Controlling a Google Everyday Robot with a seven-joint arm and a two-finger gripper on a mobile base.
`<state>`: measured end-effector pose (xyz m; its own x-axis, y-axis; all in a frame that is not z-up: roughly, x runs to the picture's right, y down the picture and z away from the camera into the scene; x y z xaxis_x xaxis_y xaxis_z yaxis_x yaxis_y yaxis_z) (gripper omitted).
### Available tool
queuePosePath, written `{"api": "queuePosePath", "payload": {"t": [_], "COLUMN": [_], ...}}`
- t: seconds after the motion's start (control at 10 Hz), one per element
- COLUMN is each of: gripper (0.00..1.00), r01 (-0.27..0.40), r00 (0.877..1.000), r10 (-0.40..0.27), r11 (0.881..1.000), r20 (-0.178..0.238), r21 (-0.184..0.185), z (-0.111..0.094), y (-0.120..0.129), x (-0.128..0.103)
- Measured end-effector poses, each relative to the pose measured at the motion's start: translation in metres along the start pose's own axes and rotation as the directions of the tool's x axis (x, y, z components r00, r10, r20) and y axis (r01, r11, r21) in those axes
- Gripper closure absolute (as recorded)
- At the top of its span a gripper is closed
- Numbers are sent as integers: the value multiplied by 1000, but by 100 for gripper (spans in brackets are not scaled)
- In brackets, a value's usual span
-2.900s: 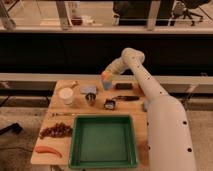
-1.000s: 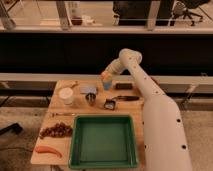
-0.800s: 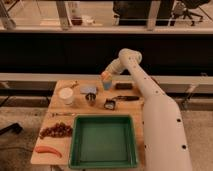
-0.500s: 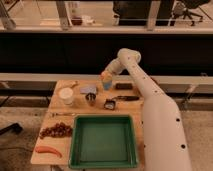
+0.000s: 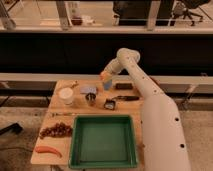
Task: Place apple in plastic cup
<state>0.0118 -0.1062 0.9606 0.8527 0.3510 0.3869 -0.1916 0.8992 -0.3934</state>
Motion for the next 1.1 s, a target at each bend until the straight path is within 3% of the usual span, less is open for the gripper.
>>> {"api": "queuePosePath", "payload": {"t": [0.3,1.1], "gripper": [23,20], "r01": [9,29], "r00": [1000,1000], "r10": [-9,-29], "r11": [1000,1000], "r20": [-1,-12], "r21": [1,-6], "z": [-1,1], "y": [0,1], "x": [1,-2]}}
